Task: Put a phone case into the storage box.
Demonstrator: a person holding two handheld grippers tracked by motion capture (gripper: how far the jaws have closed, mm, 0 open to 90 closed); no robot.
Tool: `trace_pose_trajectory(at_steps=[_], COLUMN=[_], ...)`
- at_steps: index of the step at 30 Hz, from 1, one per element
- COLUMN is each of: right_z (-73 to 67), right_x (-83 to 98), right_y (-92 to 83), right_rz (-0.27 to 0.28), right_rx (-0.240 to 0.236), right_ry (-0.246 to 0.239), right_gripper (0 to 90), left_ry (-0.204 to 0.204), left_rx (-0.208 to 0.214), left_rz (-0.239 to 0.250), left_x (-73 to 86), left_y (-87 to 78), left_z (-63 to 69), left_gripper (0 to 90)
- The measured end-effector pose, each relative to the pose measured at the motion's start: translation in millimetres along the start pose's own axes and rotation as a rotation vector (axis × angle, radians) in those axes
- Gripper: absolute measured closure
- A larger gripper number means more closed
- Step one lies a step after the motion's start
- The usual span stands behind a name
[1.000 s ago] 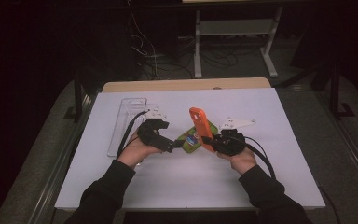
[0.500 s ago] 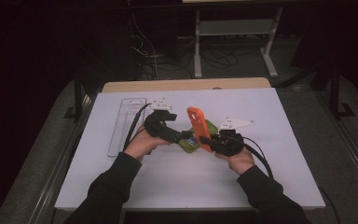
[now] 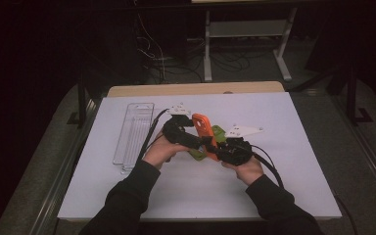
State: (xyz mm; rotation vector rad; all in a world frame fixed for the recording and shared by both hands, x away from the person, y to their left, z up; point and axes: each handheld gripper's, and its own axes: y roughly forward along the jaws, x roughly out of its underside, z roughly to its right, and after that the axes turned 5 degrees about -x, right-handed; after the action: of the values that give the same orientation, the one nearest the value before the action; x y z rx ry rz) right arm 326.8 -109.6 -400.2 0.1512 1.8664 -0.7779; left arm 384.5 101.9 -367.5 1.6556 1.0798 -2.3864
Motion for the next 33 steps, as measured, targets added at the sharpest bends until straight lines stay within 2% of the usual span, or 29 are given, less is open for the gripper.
trace_pose_trajectory(at_steps=[2,6,9,19,26,33], right_z=[-2.1,-6.0,-8.5,-10.4,-11.6,-11.9], right_x=[0.2,0.7,0.9,3.1,4.0,5.2], right_y=[1.3,5.7,8.4,13.8,15.6,17.0], right_rz=[-0.003,-0.002,-0.009,-0.026,-0.032,-0.052], right_rx=[-0.005,-0.015,-0.017,-0.015,-0.010,0.003], right_ry=[0.005,0.004,-0.002,-0.011,-0.008,-0.031], right_gripper=[78.1,78.2,78.2,78.2,78.1,78.1], left_ry=[-0.002,-0.040,-0.040,-0.068,-0.086,-0.080], left_rx=[-0.011,0.000,0.016,0.010,0.008,0.007], left_rz=[0.014,0.029,0.033,0.044,0.069,0.074], left_x=[1.1,6.1,8.5,10.4,12.4,15.0], left_y=[-0.5,0.7,0.4,-2.4,-3.9,-3.7], left_z=[0.4,-1.3,-2.2,-4.0,-6.1,-6.1], left_gripper=[0.0,0.0,0.0,0.0,6.8,9.7])
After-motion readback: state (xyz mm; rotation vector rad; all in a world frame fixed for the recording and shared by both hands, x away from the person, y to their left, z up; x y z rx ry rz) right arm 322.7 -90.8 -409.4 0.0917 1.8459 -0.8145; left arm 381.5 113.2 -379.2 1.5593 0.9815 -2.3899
